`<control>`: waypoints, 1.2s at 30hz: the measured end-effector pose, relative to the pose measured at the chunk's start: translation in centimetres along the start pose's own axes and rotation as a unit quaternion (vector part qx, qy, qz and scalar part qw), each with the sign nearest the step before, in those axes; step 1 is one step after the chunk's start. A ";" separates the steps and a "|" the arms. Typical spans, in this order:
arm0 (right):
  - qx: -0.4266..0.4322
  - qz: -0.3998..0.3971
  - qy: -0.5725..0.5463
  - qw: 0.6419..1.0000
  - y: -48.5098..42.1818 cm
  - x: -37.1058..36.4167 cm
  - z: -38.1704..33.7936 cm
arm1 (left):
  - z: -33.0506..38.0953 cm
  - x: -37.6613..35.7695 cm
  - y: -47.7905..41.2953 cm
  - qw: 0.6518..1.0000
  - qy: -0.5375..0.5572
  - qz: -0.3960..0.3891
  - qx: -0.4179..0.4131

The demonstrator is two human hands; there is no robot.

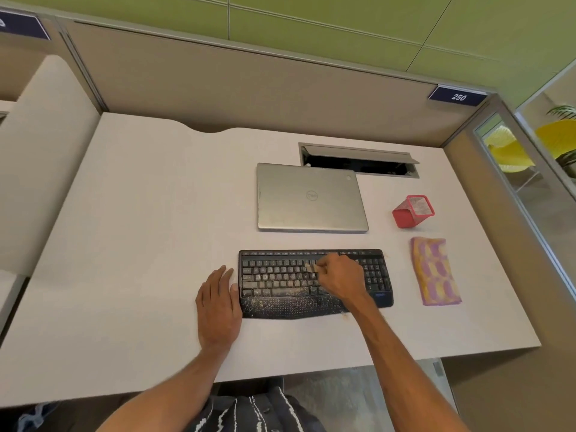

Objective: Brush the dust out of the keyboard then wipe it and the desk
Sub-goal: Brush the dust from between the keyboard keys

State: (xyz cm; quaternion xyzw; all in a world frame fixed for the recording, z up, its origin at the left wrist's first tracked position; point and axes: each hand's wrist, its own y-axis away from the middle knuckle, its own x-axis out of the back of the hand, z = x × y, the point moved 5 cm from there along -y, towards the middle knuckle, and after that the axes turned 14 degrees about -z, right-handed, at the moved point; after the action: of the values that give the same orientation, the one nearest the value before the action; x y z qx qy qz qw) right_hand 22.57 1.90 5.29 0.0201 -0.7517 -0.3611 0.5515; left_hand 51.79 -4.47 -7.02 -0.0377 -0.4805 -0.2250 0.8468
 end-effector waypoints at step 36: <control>0.073 0.049 -0.018 0.996 -0.5 1.0 3.7 | 0.0 -0.1 0.2 0.999 0.025 0.021 0.000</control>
State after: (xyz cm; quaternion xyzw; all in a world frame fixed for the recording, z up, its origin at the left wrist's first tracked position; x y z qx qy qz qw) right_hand 18.88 3.00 5.34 0.0170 -0.7861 -0.2783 0.5516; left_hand 51.86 -4.24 -7.04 -0.0421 -0.4581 -0.2081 0.8632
